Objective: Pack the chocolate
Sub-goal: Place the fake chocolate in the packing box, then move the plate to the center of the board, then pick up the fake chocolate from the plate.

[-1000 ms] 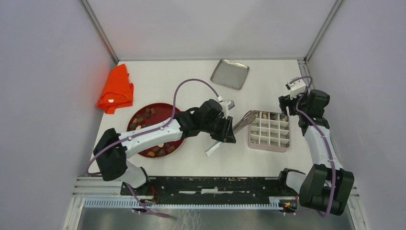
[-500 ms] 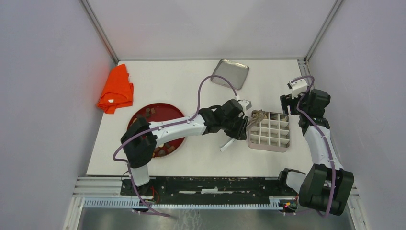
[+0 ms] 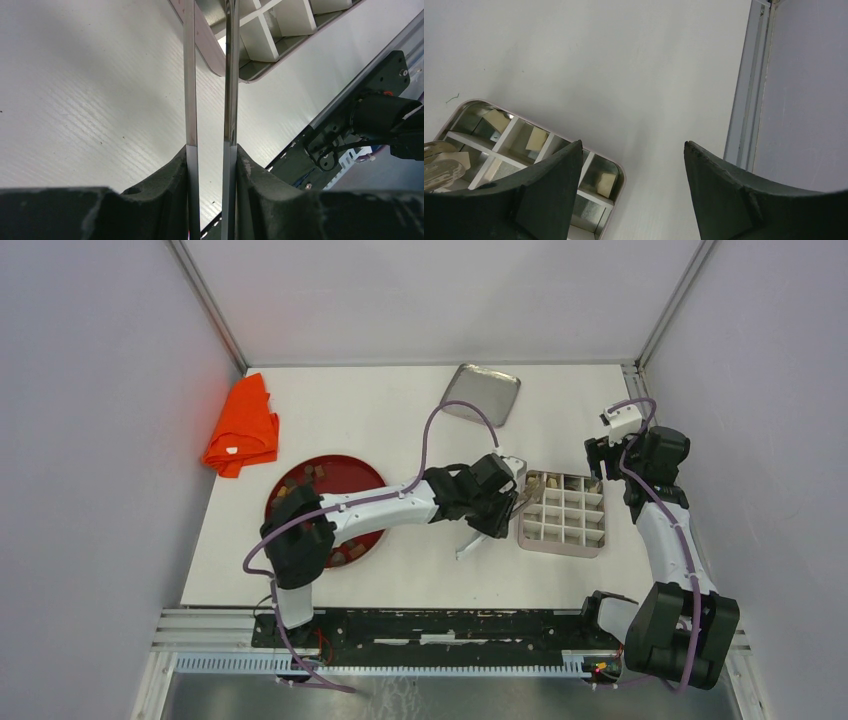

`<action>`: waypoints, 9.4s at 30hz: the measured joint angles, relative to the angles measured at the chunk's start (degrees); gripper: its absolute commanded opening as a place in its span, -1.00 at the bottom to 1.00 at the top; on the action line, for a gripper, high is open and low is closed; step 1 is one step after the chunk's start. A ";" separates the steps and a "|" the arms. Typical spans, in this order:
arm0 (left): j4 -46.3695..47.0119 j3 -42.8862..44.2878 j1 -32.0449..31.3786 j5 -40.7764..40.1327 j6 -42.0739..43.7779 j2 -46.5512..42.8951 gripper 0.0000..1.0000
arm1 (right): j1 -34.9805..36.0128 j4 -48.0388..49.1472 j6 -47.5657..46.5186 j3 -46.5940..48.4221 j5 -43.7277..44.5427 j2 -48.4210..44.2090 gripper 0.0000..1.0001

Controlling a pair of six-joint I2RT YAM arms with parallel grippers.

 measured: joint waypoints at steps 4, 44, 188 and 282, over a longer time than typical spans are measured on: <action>-0.87 0.92 0.00 -0.44 0.87 0.48 -0.63 | 0.00 0.00 0.00 0.00 -0.02 0.00 0.60; -7.28 5.42 -0.07 -1.88 2.60 2.84 -0.20 | 0.00 0.00 -0.02 0.00 -0.20 0.04 0.60; -25.35 -12.31 21.59 -28.76 -2.64 -65.53 -0.81 | 64.46 -3.34 47.63 47.63 14.64 61.29 -0.75; -29.86 -15.89 27.02 -7.23 2.01 -24.96 -0.20 | 24.74 -15.47 -4.83 12.52 -30.29 12.11 0.95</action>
